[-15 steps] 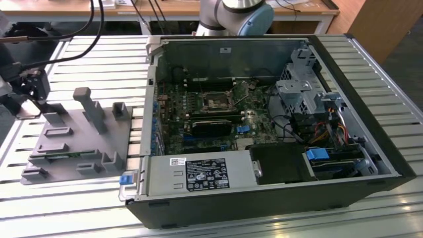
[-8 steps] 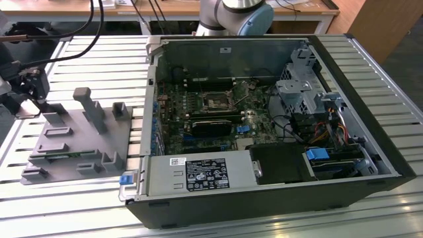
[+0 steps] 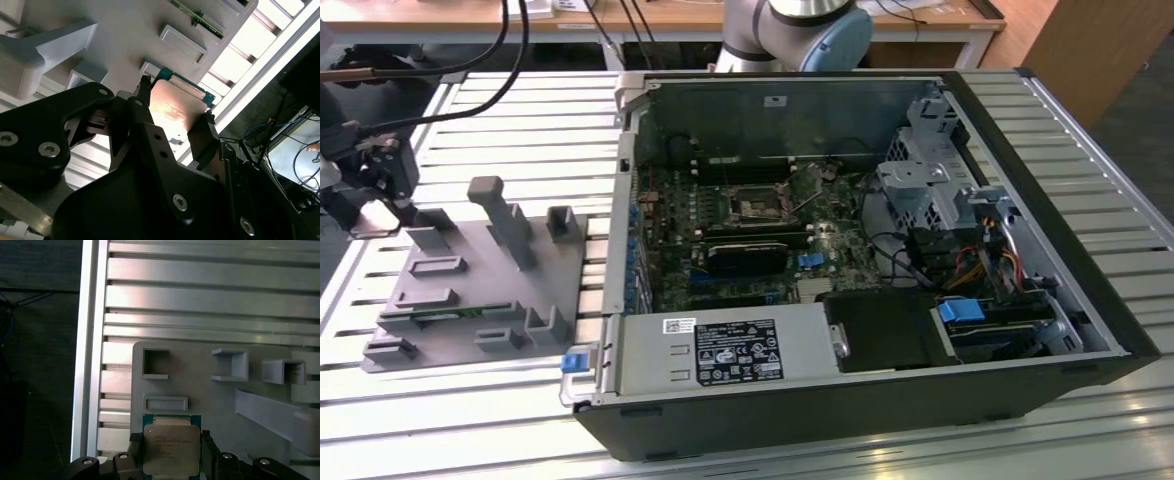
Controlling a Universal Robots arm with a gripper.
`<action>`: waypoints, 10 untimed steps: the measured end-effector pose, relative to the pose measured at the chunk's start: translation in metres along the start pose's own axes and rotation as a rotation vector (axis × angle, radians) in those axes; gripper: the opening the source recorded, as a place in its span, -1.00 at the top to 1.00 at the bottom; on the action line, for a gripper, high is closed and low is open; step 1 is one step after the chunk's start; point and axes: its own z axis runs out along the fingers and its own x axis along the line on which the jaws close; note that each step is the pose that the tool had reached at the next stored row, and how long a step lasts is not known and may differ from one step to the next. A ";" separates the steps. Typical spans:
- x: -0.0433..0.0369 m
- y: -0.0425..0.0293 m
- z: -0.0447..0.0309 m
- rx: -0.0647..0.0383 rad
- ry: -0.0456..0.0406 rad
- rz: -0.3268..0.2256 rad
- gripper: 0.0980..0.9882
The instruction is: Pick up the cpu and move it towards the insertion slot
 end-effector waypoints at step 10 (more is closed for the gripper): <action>0.0000 0.0001 -0.0024 0.000 -0.0001 0.000 0.00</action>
